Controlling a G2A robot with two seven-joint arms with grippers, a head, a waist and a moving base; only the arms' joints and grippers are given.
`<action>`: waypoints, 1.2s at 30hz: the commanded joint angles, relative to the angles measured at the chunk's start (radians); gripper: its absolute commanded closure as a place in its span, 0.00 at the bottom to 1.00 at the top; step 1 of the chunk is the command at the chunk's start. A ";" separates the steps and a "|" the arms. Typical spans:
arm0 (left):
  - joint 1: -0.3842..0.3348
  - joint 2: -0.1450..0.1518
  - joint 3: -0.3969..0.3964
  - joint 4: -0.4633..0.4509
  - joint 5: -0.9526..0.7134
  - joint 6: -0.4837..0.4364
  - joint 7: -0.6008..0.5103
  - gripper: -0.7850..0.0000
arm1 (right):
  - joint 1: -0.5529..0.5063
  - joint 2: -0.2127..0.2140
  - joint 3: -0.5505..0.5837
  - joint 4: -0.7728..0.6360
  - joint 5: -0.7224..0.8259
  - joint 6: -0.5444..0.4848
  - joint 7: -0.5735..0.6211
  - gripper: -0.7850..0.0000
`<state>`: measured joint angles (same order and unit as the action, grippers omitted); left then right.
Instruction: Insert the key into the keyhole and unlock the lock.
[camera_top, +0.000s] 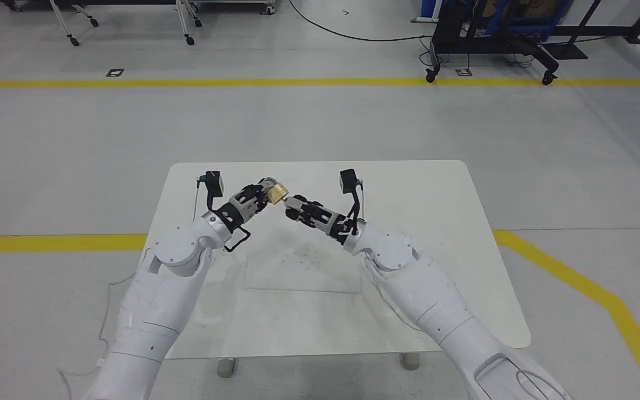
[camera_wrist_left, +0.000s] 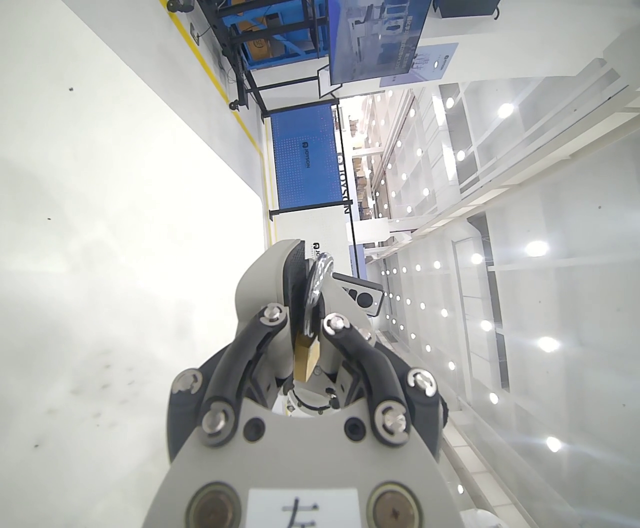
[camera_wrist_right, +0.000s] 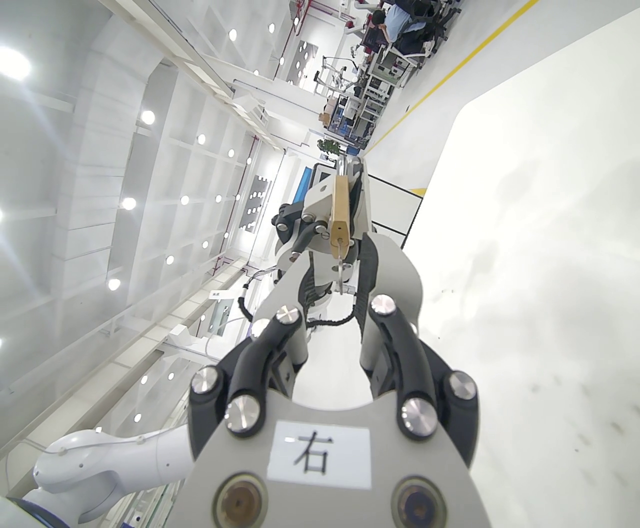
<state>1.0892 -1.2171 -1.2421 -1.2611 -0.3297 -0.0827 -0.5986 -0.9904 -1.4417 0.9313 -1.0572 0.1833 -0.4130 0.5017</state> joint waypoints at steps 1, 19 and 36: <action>0.000 0.000 0.000 0.000 -0.001 0.001 -0.003 1.00 | 0.001 -0.001 0.001 0.001 0.001 0.000 0.003 0.84; 0.006 -0.001 0.003 -0.009 0.019 0.004 0.000 1.00 | 0.000 -0.008 0.002 0.006 -0.016 0.002 -0.004 1.00; -0.012 -0.004 -0.011 0.043 -0.088 0.123 -0.061 1.00 | -0.032 -0.002 0.052 -0.022 -0.021 -0.064 -0.039 0.32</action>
<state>1.0811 -1.2202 -1.2513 -1.2327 -0.3797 0.0049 -0.6410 -1.0181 -1.4459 0.9765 -1.0714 0.1667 -0.4673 0.4665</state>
